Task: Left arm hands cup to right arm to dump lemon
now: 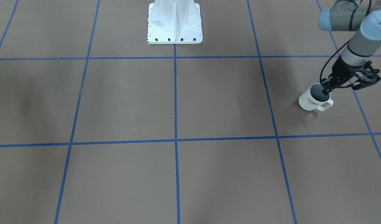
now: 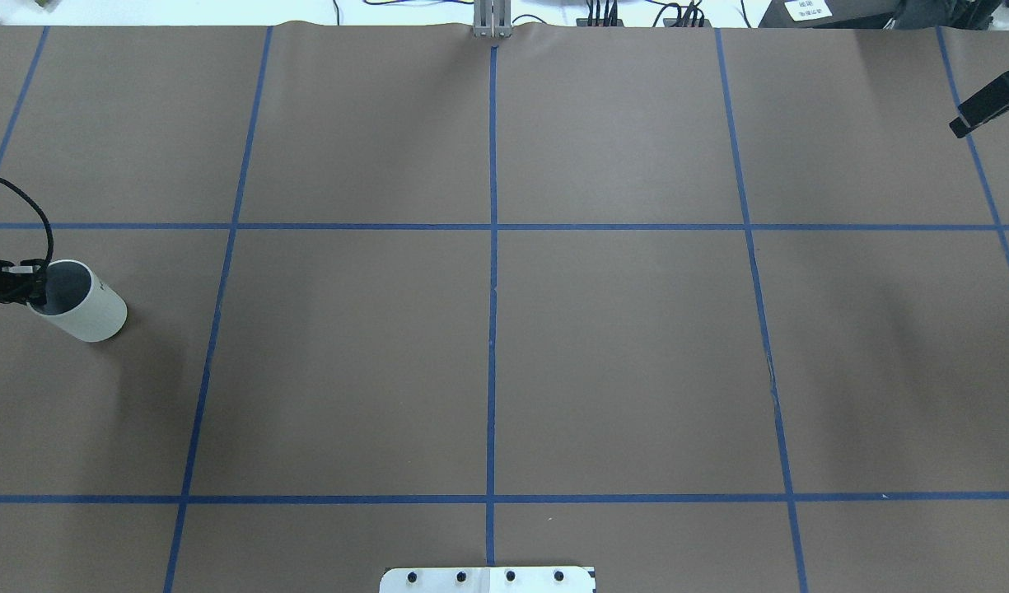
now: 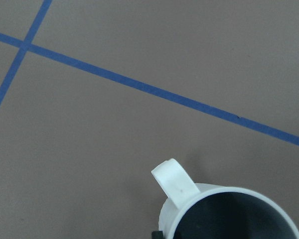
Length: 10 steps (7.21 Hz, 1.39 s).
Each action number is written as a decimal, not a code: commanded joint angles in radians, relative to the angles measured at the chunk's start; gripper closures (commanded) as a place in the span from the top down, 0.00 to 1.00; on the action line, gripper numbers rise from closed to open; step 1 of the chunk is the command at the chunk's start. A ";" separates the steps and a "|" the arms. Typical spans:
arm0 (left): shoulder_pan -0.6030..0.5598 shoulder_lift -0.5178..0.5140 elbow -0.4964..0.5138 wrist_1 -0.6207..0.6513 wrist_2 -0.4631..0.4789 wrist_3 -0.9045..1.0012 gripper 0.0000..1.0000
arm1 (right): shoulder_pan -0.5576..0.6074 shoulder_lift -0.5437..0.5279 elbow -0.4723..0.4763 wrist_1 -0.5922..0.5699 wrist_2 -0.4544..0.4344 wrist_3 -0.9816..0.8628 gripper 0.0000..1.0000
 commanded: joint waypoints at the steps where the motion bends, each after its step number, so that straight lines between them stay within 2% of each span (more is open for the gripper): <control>1: -0.006 0.023 -0.015 0.001 -0.035 0.121 1.00 | 0.014 -0.010 -0.003 0.000 0.017 -0.002 1.00; 2: -0.045 0.034 -0.030 0.003 -0.114 0.182 1.00 | 0.017 -0.019 -0.009 0.000 0.015 -0.035 1.00; 3: -0.148 0.034 -0.032 0.011 -0.177 0.256 1.00 | 0.037 -0.031 -0.012 -0.006 0.015 -0.098 1.00; 4: -0.217 0.024 -0.038 0.094 -0.205 0.377 1.00 | 0.060 -0.078 -0.009 0.000 0.004 -0.148 1.00; 6: -0.335 -0.074 -0.051 0.341 -0.215 0.640 1.00 | 0.153 -0.219 0.004 0.016 0.009 -0.233 1.00; 7: -0.355 -0.075 -0.049 0.380 -0.215 0.695 1.00 | 0.181 -0.341 0.026 0.061 0.004 -0.254 1.00; 8: -0.359 -0.070 -0.049 0.377 -0.213 0.677 1.00 | 0.181 -0.396 0.024 0.117 -0.011 -0.253 1.00; 10: -0.408 -0.076 -0.037 0.399 -0.215 0.701 1.00 | 0.181 -0.437 -0.009 0.130 -0.005 -0.250 1.00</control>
